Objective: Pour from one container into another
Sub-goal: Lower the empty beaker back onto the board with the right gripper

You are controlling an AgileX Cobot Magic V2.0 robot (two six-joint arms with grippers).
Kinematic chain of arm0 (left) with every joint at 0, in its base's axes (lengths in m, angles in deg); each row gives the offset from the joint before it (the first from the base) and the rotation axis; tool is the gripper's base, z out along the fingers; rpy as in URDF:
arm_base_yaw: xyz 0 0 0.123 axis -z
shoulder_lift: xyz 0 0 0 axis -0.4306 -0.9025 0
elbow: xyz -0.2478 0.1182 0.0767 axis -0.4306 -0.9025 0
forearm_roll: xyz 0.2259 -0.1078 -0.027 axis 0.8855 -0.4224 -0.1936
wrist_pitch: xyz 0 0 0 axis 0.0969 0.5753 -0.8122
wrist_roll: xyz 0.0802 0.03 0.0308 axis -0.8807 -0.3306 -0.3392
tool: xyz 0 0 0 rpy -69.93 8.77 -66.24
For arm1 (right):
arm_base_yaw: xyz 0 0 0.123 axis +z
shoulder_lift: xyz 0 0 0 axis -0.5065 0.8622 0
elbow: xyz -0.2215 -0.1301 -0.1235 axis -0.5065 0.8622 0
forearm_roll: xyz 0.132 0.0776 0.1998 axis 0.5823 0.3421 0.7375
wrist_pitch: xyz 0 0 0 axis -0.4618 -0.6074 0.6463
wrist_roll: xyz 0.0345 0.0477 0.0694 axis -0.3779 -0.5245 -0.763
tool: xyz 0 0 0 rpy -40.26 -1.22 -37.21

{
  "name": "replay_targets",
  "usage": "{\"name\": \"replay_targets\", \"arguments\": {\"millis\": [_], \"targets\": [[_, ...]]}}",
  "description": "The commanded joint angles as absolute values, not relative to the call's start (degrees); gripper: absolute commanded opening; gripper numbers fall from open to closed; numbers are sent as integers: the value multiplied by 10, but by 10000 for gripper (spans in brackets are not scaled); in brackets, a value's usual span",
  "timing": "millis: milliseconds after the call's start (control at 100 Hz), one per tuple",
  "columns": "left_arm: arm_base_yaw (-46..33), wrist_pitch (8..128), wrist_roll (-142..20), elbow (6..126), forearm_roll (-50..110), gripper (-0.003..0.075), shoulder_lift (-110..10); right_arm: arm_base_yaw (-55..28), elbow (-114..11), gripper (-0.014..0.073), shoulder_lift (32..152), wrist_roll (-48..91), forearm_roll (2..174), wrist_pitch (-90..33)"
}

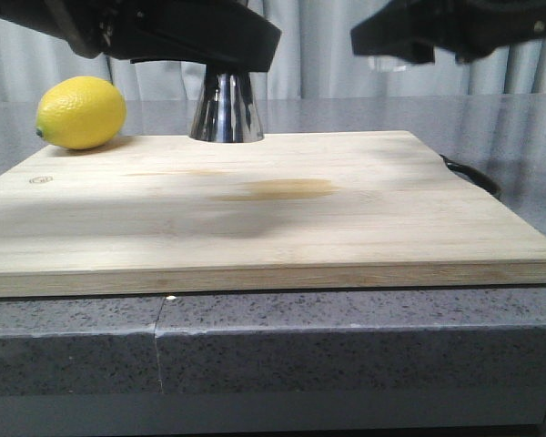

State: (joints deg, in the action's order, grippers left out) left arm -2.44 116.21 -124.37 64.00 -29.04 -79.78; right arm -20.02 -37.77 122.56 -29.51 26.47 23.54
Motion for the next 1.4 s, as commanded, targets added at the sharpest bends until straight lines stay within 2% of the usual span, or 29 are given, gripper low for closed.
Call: {"name": "replay_targets", "arguments": {"millis": [0,370,1130,1230,1390], "targets": [[-18,1182,-1241,657,-334,-20,-781,-205,-386,87,1231,-299,283,324],[-18,1172,-1241,657,-334,-20,-781,-205,-386,87,1321,-251,282,395],[-18,1171,-1241,657,-334,-20,-781,-205,-386,92,1358,-250,282,411],[-18,1171,-1241,657,-334,-20,-781,-205,-386,140,1358,-250,282,423],[-18,1171,-1241,657,-334,-20,-781,-205,-386,289,1358,-250,282,427]]}}
